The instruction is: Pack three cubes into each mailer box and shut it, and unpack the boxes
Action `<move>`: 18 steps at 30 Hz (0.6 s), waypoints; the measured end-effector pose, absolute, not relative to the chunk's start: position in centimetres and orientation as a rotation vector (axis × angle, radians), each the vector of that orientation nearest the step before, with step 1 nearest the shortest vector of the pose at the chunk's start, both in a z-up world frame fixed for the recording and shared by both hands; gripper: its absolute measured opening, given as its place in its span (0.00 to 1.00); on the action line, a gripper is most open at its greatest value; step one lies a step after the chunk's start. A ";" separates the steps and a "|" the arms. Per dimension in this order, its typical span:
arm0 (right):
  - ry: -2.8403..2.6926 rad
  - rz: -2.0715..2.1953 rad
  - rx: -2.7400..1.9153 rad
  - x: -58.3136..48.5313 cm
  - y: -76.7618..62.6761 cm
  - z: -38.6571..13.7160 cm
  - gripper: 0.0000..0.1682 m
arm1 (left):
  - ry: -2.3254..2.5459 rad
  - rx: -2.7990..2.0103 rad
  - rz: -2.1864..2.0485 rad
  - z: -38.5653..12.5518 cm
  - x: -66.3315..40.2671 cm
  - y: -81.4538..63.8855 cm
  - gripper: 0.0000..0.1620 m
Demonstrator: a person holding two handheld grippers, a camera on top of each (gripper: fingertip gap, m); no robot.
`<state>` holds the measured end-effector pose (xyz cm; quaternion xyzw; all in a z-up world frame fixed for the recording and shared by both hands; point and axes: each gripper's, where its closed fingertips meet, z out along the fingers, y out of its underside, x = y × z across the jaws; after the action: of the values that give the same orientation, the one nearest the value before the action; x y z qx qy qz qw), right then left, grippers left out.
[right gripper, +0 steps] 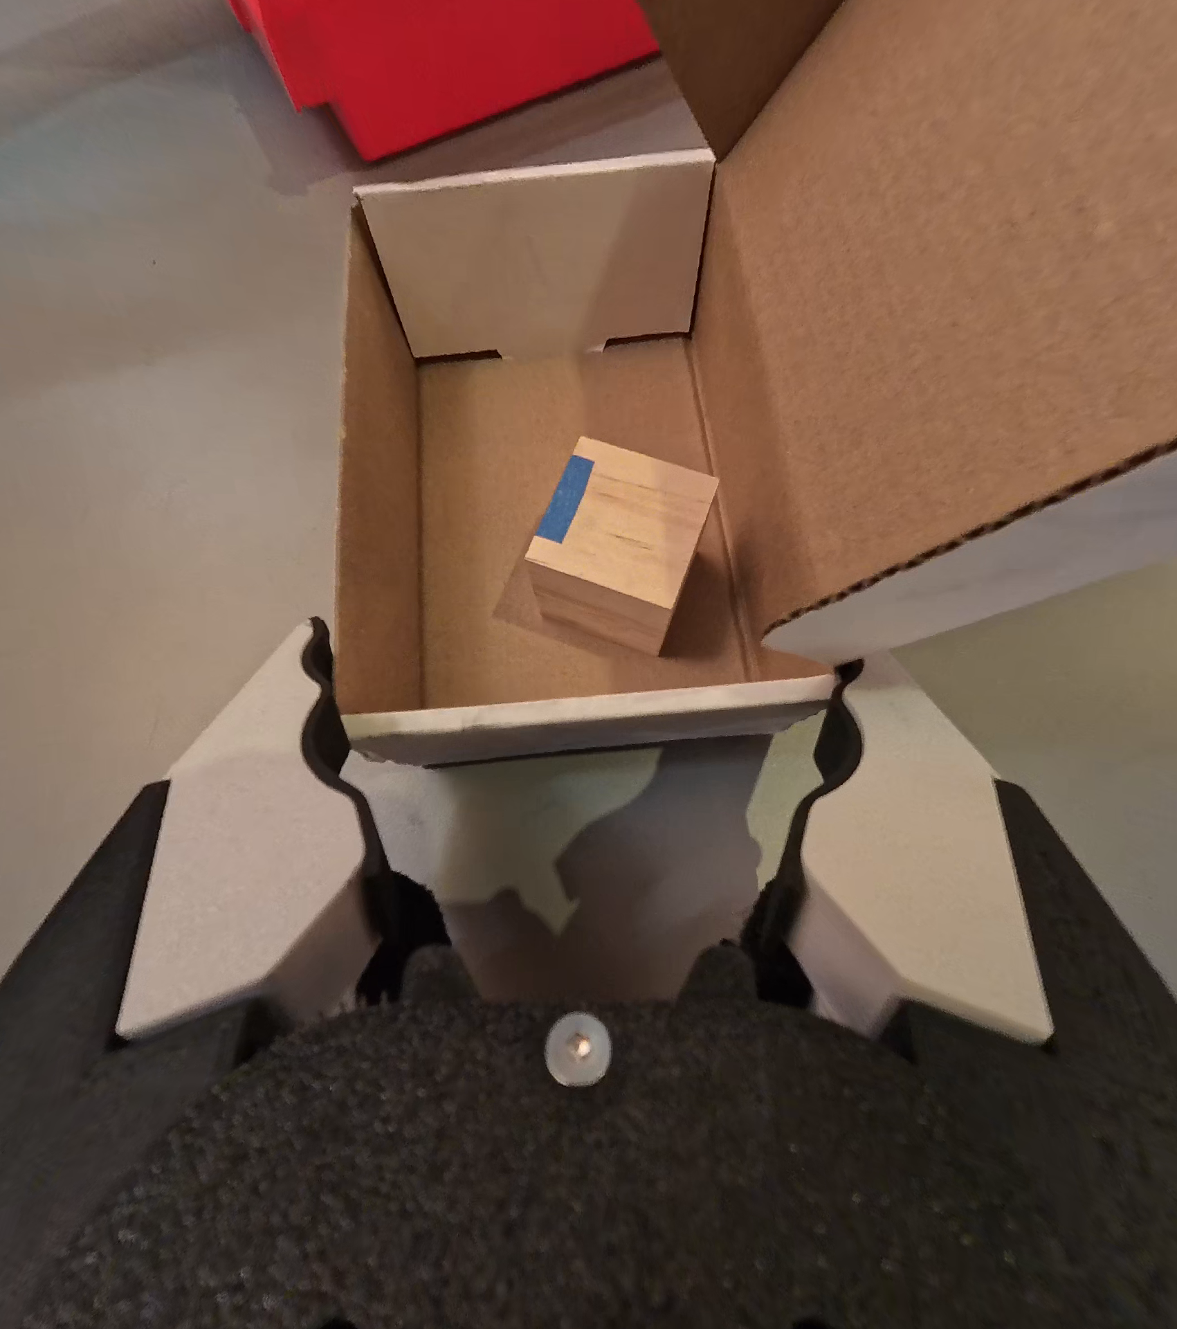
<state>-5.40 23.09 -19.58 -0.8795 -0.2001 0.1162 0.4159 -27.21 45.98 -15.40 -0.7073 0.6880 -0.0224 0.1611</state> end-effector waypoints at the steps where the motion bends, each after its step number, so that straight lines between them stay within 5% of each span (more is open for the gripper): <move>1: -0.502 0.293 -2.208 -5.4 23.1 -19.6 0.79 | 1.958 -1.973 -0.087 -14.0 -26.5 45.4 0.11; 9: -0.501 0.298 -2.204 -5.5 23.2 -19.5 0.79 | 2.089 -1.458 -0.417 -6.0 -16.7 33.5 0.11; 18: -0.505 0.298 -2.200 -5.5 23.2 -19.5 0.79 | 2.296 -1.499 -0.409 -14.6 -8.7 27.2 0.11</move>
<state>-5.49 23.21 -19.51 -0.8774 -0.2013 0.1189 0.4190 -8.66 27.19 -14.60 -0.5316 0.8141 -0.1450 0.1836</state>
